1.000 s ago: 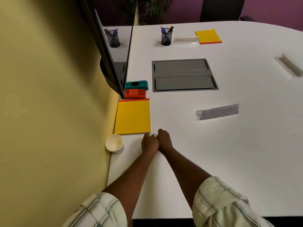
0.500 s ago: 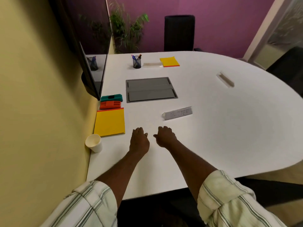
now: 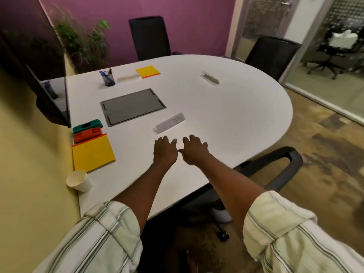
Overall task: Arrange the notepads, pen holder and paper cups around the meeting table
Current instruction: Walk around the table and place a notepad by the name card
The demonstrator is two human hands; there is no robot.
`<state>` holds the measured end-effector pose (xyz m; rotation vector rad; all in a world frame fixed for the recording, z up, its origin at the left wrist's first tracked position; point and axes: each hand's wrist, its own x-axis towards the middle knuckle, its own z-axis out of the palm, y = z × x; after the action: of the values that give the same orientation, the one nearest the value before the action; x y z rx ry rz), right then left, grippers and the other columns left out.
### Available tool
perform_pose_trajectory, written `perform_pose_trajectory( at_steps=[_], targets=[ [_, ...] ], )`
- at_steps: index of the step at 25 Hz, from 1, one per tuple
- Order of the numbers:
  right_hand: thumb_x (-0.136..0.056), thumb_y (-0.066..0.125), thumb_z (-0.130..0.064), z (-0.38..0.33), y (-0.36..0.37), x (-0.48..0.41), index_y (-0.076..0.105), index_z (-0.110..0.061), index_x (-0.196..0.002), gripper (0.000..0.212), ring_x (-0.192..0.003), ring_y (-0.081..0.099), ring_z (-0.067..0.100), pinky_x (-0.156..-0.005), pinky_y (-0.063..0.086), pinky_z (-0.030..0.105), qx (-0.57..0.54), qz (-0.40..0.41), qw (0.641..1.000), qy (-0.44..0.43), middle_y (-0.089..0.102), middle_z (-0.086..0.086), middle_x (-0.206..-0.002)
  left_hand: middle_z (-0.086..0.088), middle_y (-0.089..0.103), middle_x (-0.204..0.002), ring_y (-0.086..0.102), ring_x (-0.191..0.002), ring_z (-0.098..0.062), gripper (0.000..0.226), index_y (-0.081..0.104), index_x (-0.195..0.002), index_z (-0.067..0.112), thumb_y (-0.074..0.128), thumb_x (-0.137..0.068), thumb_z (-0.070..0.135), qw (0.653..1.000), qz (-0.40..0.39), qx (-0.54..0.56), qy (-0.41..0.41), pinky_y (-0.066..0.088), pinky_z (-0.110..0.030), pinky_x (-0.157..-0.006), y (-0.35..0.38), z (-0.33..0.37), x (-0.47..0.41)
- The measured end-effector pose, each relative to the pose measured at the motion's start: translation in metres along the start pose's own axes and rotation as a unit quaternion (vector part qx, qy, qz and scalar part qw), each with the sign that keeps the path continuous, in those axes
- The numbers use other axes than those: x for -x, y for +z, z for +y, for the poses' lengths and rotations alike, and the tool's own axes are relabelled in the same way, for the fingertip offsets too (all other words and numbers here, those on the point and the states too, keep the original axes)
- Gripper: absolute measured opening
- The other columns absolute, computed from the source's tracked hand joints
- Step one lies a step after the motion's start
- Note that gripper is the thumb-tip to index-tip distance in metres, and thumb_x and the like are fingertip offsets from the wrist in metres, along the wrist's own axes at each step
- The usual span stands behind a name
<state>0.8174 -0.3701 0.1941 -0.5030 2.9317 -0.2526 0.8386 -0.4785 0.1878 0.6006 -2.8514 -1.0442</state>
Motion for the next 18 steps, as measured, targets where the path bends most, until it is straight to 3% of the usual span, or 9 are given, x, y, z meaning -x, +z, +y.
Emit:
perform_pose_trajectory(
  at_steps=[4, 7, 11, 16, 18],
  targets=[
    [-0.099, 0.039, -0.044, 0.048, -0.024, 0.036, 0.026, -0.010, -0.145, 0.059, -0.139, 0.027, 0.031, -0.108, 0.028, 0.048, -0.024, 0.034, 0.998, 0.054, 0.029, 0.014, -0.150, -0.019, 0.040, -0.144, 0.031, -0.137, -0.034, 0.064, 0.038, -0.138, -0.001, 0.031, -0.098, 0.048, 0.999, -0.041, 0.005, 0.031, 0.025, -0.043, -0.115, 0.029, 0.034, 0.021],
    [-0.100, 0.035, -0.046, 0.086, -0.044, 0.051, 0.020, -0.011, -0.149, 0.063, -0.145, 0.017, 0.030, -0.114, 0.019, 0.051, -0.022, 0.053, 0.995, 0.079, 0.022, 0.014, -0.154, -0.019, 0.038, -0.145, 0.026, -0.139, -0.035, 0.071, 0.038, -0.137, -0.001, 0.029, -0.095, 0.055, 0.997, -0.031, -0.009, 0.069, 0.024, -0.047, -0.115, 0.045, 0.067, 0.028],
    [-0.101, 0.028, -0.047, 0.149, -0.072, 0.061, 0.011, -0.012, -0.151, 0.064, -0.148, 0.004, 0.028, -0.117, 0.008, 0.055, -0.023, 0.075, 0.991, 0.113, 0.008, 0.012, -0.160, -0.018, 0.023, -0.154, 0.013, -0.145, -0.032, 0.077, 0.024, -0.145, -0.001, 0.030, -0.095, 0.057, 0.993, -0.020, -0.014, 0.114, 0.017, -0.045, -0.119, 0.071, 0.133, 0.035],
    [-0.101, 0.027, -0.047, 0.247, -0.103, 0.071, 0.009, -0.012, -0.152, 0.065, -0.149, -0.001, 0.027, -0.118, 0.004, 0.053, -0.039, 0.099, 0.988, 0.108, 0.003, 0.011, -0.161, -0.020, 0.032, -0.149, 0.022, -0.141, -0.035, 0.076, 0.030, -0.141, -0.004, 0.033, -0.094, 0.056, 0.992, -0.002, 0.010, 0.122, 0.023, -0.046, -0.116, 0.127, 0.221, 0.041],
    [-0.101, 0.026, -0.048, 0.290, -0.113, 0.073, 0.008, -0.013, -0.153, 0.065, -0.149, -0.001, 0.026, -0.118, 0.003, 0.052, -0.038, 0.108, 0.988, 0.107, 0.002, 0.010, -0.161, -0.017, 0.024, -0.154, 0.014, -0.145, -0.032, 0.077, 0.024, -0.145, -0.001, 0.032, -0.094, 0.056, 0.993, -0.008, 0.013, 0.119, 0.018, -0.044, -0.119, 0.152, 0.258, 0.049]
  ],
)
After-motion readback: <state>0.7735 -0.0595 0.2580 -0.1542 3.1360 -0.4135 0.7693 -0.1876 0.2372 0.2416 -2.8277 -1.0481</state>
